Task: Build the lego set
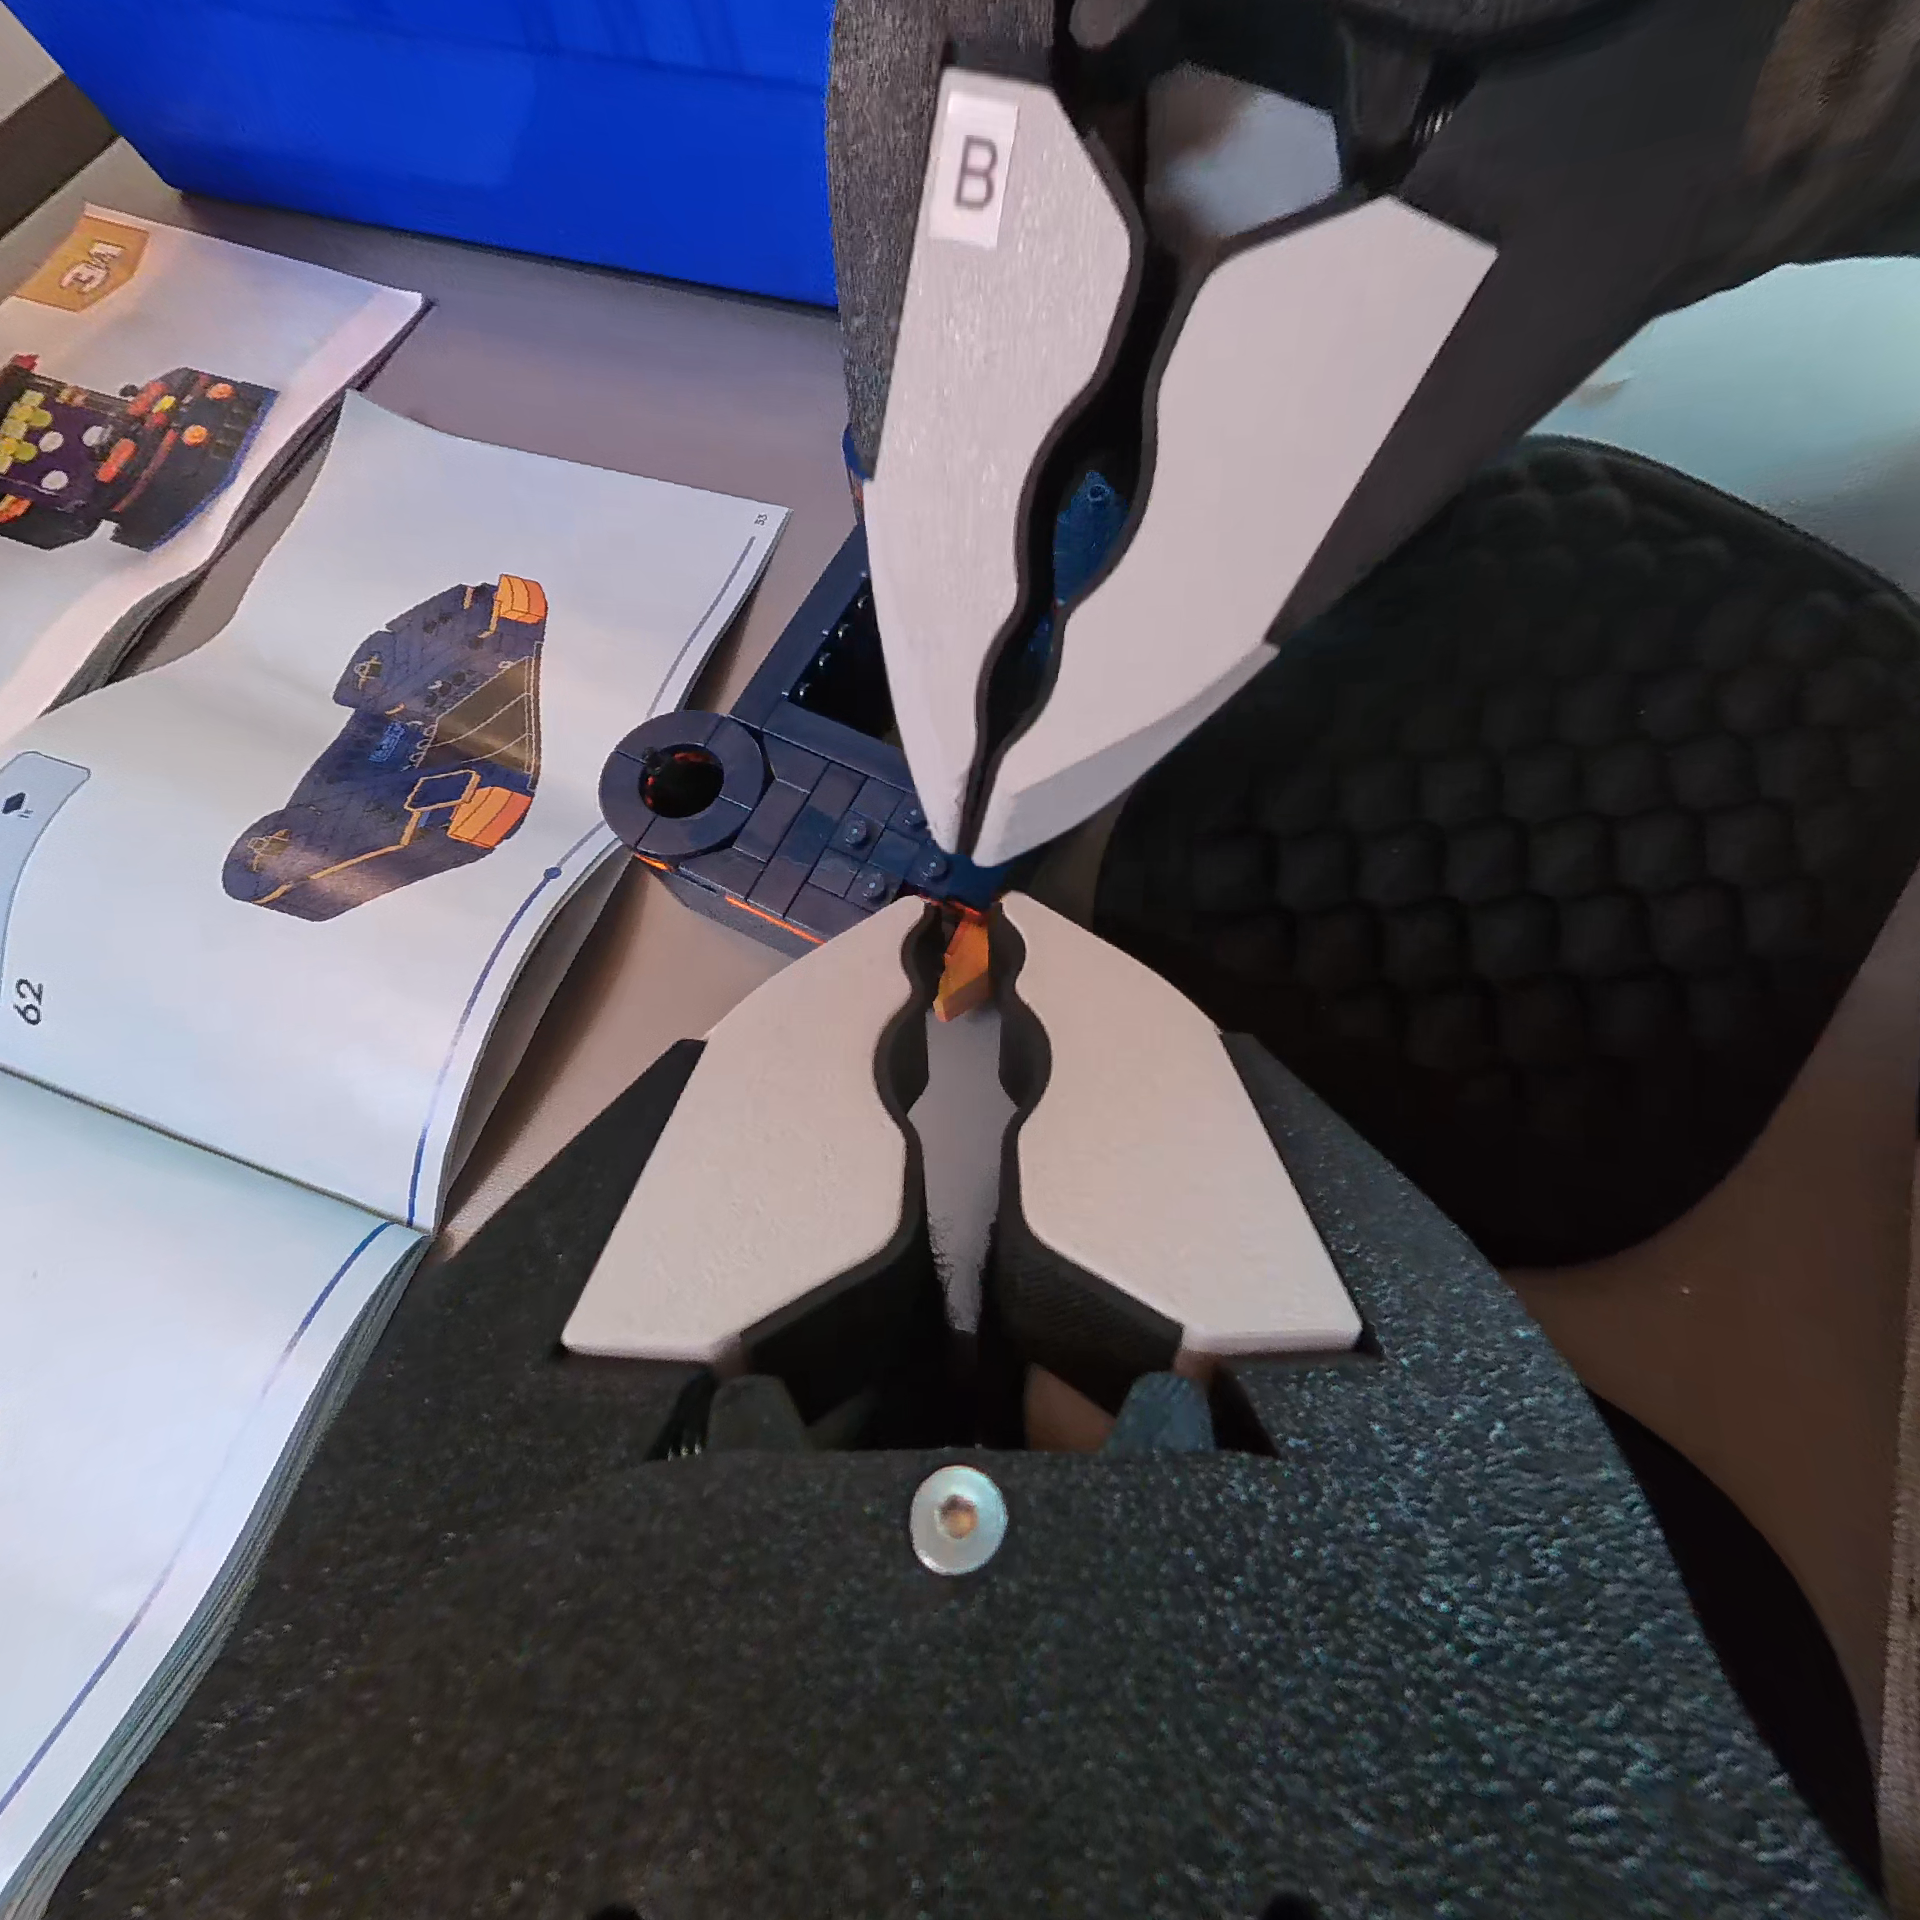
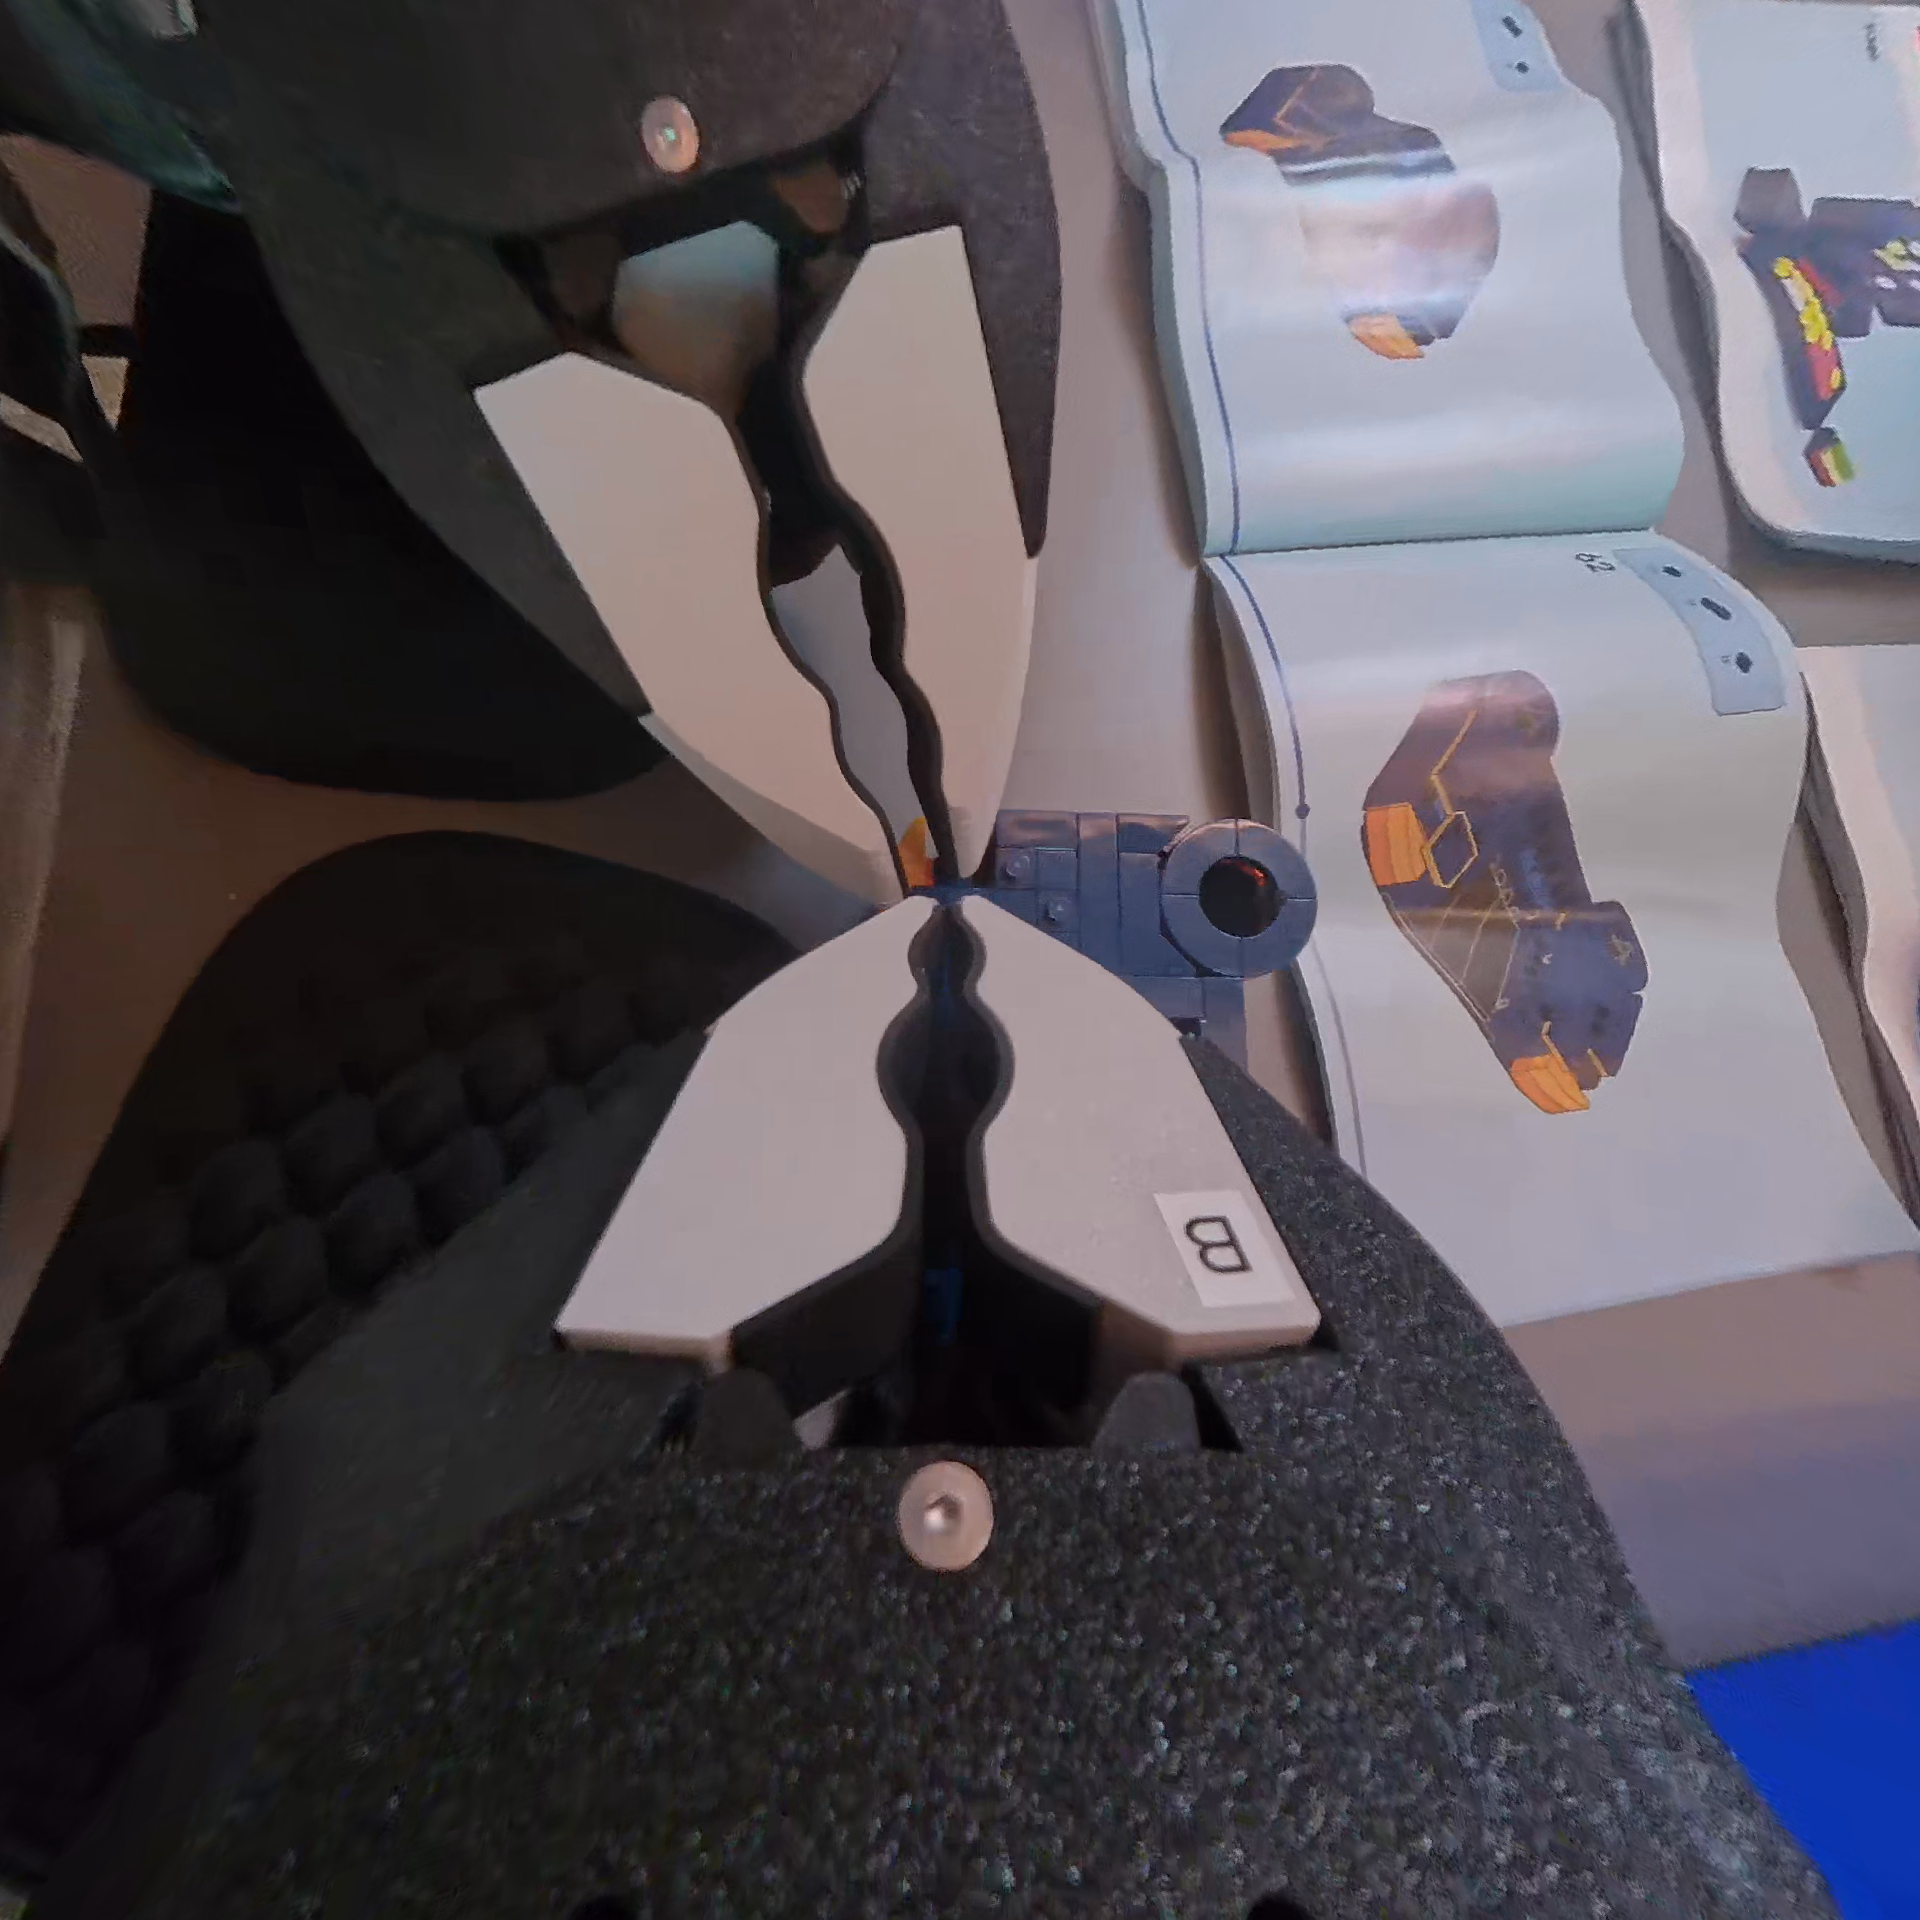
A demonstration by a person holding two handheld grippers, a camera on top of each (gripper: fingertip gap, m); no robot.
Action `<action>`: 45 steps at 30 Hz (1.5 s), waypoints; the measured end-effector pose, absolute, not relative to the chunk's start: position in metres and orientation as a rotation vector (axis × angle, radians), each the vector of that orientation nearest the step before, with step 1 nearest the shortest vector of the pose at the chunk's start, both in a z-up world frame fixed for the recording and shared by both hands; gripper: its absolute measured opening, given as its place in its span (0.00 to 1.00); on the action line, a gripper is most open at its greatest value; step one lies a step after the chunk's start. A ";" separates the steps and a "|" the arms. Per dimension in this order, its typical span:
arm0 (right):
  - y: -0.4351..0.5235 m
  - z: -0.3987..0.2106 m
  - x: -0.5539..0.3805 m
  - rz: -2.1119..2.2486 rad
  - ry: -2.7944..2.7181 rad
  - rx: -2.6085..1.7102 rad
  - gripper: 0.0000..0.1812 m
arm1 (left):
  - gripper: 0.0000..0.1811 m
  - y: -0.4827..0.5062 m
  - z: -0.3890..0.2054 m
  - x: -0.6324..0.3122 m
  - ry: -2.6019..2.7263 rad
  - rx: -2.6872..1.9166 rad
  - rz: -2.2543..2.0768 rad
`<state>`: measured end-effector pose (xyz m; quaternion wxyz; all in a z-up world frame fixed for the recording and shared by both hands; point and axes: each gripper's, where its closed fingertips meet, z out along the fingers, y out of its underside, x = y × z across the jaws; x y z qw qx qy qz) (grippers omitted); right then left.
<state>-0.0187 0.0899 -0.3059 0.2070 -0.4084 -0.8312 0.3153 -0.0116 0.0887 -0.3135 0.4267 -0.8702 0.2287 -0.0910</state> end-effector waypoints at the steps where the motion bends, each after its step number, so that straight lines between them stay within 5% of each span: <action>1: 0.091 -0.309 -0.018 0.850 -2.333 -1.134 0.00 | 0.04 0.089 -0.314 -0.012 0.570 -2.177 -0.231; 20: 0.105 -0.296 -0.022 0.874 -2.323 -1.271 0.00 | 0.02 0.089 -0.315 -0.013 0.500 -2.201 -0.345; 24: 0.129 -0.303 -0.026 0.859 -2.203 -1.555 0.40 | 0.02 0.089 -0.315 -0.013 0.495 -2.202 -0.347; 26: 0.131 -0.315 -0.025 0.873 -2.191 -1.699 0.51 | 0.03 0.089 -0.315 -0.013 0.491 -2.204 -0.349; 45: 0.121 -0.327 -0.024 0.987 -2.307 -1.993 0.33 | 0.02 0.090 -0.314 -0.013 0.469 -2.208 -0.395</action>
